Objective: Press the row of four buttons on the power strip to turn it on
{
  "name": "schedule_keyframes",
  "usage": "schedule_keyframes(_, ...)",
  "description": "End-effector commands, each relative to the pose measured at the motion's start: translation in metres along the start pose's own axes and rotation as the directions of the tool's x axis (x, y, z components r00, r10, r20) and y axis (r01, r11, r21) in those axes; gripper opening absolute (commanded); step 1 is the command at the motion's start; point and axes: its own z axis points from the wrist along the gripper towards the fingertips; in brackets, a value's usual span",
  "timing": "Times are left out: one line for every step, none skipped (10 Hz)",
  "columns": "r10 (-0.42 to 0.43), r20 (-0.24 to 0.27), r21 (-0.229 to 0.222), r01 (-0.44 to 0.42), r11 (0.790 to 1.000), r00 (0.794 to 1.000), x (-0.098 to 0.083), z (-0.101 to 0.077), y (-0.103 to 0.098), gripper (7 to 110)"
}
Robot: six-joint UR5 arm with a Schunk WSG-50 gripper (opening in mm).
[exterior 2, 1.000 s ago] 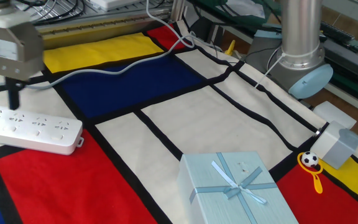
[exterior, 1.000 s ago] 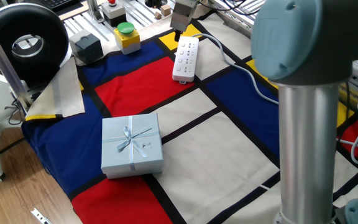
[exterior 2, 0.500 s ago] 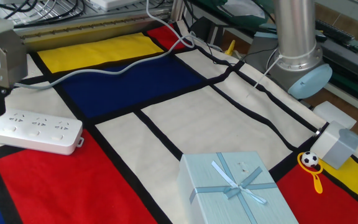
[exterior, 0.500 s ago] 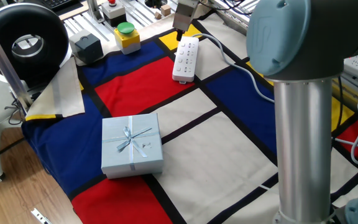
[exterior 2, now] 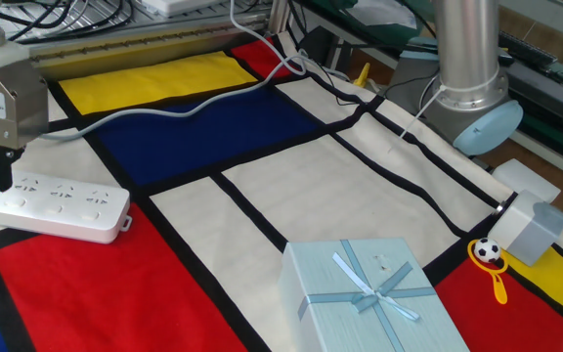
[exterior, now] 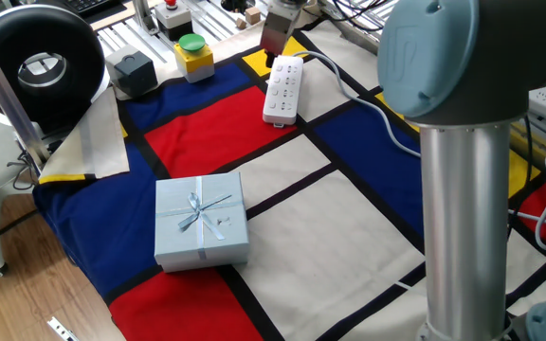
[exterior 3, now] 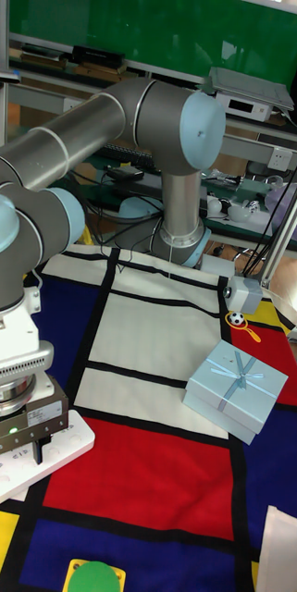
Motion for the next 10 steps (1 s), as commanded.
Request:
schedule_keyframes(0.001,-0.001,-0.015,-0.001,1.000,1.000,-0.001,-0.002,-0.007,66)
schedule_keyframes(0.007,-0.007,-0.038,-0.007,0.999,1.000,-0.001,0.001,-0.001,66)
schedule_keyframes(0.015,-0.009,-0.048,-0.016,0.999,1.000,0.001,0.004,0.005,66)
schedule_keyframes(0.021,-0.005,-0.056,-0.021,0.998,1.000,0.002,0.007,0.010,66)
schedule_keyframes(0.026,-0.003,-0.059,-0.026,0.998,1.000,0.004,0.008,0.012,66)
schedule_keyframes(0.026,-0.005,-0.059,-0.026,0.998,1.000,0.004,0.007,0.013,66)
schedule_keyframes(0.028,-0.012,-0.053,-0.028,0.998,1.000,0.007,0.007,0.013,66)
schedule_keyframes(0.029,-0.013,-0.052,-0.030,0.998,0.999,0.007,0.007,0.013,66)
schedule_keyframes(0.030,-0.015,-0.049,-0.031,0.998,0.999,0.008,0.008,0.012,66)
schedule_keyframes(0.032,-0.015,-0.049,-0.033,0.998,0.999,0.008,0.009,0.013,66)
